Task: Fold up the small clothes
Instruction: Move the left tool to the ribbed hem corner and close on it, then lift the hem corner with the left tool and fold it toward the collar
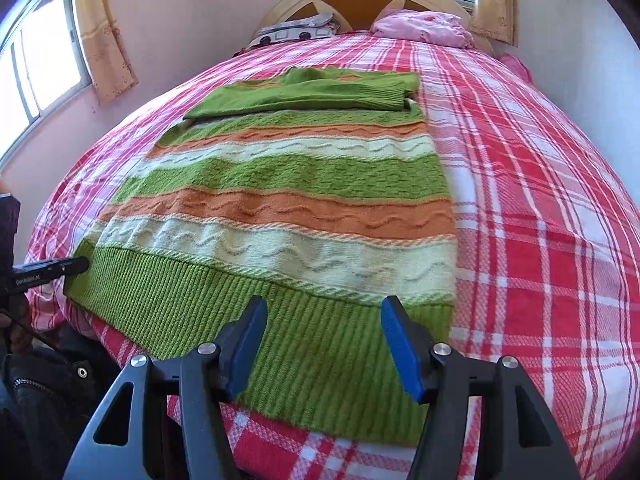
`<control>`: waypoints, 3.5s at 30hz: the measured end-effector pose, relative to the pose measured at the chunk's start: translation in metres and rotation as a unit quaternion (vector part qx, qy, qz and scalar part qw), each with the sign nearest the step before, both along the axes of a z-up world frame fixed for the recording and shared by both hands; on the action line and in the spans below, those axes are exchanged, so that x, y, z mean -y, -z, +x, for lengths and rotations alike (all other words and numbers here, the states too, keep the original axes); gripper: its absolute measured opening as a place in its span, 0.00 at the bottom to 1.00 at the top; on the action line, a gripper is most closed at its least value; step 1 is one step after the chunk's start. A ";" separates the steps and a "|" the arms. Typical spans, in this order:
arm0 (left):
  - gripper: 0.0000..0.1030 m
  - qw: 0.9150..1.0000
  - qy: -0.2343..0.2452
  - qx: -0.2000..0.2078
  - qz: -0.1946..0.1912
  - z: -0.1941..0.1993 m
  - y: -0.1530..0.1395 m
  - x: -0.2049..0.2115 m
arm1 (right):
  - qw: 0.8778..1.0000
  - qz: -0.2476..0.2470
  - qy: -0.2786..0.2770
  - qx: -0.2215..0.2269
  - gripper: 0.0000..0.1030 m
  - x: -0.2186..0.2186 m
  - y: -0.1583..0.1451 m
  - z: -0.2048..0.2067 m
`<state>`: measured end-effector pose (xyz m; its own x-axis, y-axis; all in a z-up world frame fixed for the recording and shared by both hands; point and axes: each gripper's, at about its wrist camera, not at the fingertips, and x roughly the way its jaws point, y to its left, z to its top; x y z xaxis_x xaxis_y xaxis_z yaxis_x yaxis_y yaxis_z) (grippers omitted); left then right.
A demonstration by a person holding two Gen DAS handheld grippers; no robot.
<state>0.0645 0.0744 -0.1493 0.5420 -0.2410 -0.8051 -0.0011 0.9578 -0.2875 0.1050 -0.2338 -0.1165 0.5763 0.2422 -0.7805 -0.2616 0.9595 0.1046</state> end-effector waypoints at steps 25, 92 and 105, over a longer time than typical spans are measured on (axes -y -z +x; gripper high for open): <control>0.11 0.998 0.019 0.001 -0.057 0.002 0.009 -0.003 | 0.996 0.077 0.007 -0.034 0.11 0.052 0.014 -0.017; 0.10 0.986 0.006 0.164 0.001 0.201 -0.106 -0.033 | 0.963 0.247 0.021 0.109 0.10 0.039 -0.108 0.201; 0.10 0.986 -0.014 0.164 0.002 0.278 -0.116 -0.041 | 0.967 0.228 0.023 0.108 0.10 0.027 -0.126 0.281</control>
<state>0.3427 0.1151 -0.0336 0.7797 -0.2195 -0.5865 0.0652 0.9599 -0.2726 0.3855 -0.2605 0.0092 0.7330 0.5026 -0.4583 -0.2827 0.8379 0.4668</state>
